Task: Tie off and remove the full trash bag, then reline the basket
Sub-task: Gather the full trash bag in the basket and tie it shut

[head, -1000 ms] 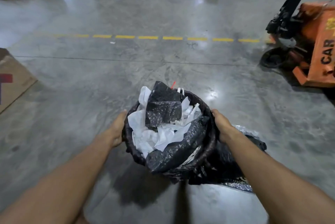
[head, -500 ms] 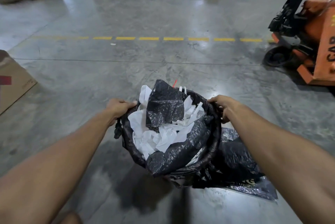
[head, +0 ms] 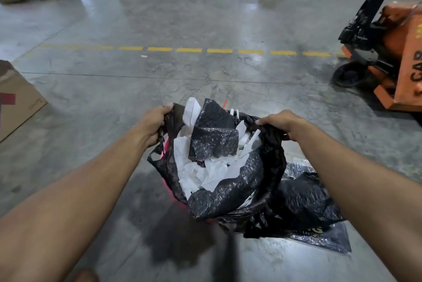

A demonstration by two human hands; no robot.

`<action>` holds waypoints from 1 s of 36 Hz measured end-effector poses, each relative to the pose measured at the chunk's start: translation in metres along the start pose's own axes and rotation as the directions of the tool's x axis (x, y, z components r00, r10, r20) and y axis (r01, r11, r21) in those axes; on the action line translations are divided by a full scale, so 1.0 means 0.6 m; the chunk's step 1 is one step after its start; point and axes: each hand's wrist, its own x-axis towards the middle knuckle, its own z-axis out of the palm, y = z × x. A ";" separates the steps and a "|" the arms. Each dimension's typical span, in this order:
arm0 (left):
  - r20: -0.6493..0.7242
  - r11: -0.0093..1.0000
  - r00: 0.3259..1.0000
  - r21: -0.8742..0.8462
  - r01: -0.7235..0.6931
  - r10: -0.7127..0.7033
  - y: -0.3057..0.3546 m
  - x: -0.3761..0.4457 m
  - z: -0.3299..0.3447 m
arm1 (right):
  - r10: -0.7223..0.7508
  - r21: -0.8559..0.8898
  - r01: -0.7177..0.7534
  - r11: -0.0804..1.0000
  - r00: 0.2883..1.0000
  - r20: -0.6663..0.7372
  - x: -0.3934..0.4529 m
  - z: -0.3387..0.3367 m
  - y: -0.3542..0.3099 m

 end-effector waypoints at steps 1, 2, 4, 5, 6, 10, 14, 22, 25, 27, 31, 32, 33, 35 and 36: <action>0.022 0.999 1.000 -0.050 -0.009 0.010 0.002 0.000 -0.004 | -0.030 -0.064 0.029 0.998 0.999 -0.019 0.002 -0.002 -0.001; 0.050 0.998 0.999 -0.061 -0.018 0.022 0.004 0.001 -0.009 | -0.068 -0.124 0.062 0.990 0.996 -0.051 0.003 -0.005 -0.001; 0.085 0.998 0.996 -0.045 -0.036 0.040 0.001 0.003 -0.016 | -0.150 -0.223 0.115 0.968 0.978 -0.148 0.003 -0.014 -0.003; 0.090 0.998 0.995 -0.032 -0.045 0.048 0.000 0.004 -0.019 | -0.199 -0.242 0.150 0.959 0.961 -0.190 0.001 -0.018 -0.003; 0.097 0.998 0.994 -0.021 -0.056 0.058 -0.002 0.003 -0.021 | -0.239 -0.238 0.190 0.953 0.950 -0.201 0.000 -0.018 -0.004; 0.079 0.989 0.996 0.135 -0.061 0.050 -0.007 -0.012 -0.014 | -0.252 0.014 0.252 0.968 0.967 -0.027 -0.010 -0.010 -0.009; 0.064 0.905 0.997 0.422 -0.056 0.032 -0.016 -0.007 -0.012 | -0.212 0.188 0.196 0.962 0.974 0.073 -0.020 -0.005 -0.025; -0.020 0.772 0.991 0.629 -0.088 0.129 -0.008 0.018 0.012 | -0.087 0.177 0.033 0.984 0.948 0.307 -0.045 0.004 -0.064; -0.032 0.832 0.974 0.528 -0.173 0.223 -0.001 0.017 0.019 | -0.254 0.326 0.158 0.932 0.926 0.277 -0.055 -0.008 -0.069; -0.038 0.880 0.956 0.403 -0.253 0.292 0.004 0.008 0.011 | -0.345 0.363 0.248 0.898 0.909 0.235 -0.062 -0.022 -0.058; -0.056 0.873 0.943 0.398 -0.282 0.329 -0.013 -0.014 -0.041 | -0.403 -0.020 0.411 0.912 0.902 0.154 -0.079 -0.055 -0.004; -0.041 0.875 0.951 0.405 -0.265 0.307 -0.021 -0.022 -0.054 | -0.419 -0.174 0.438 0.882 0.898 0.136 -0.080 -0.062 0.012; -0.028 0.869 0.963 0.439 -0.228 0.267 -0.027 -0.038 -0.064 | -0.426 -0.297 0.444 0.845 0.896 0.125 -0.083 -0.068 0.029; 0.008 0.831 0.988 0.540 -0.132 0.151 -0.044 -0.064 -0.085 | -0.377 -0.416 0.393 0.820 0.918 0.124 -0.093 -0.074 0.056; 0.015 0.798 0.995 0.596 -0.088 0.098 -0.050 -0.079 -0.093 | -0.340 -0.445 0.355 0.822 0.933 0.117 -0.099 -0.074 0.071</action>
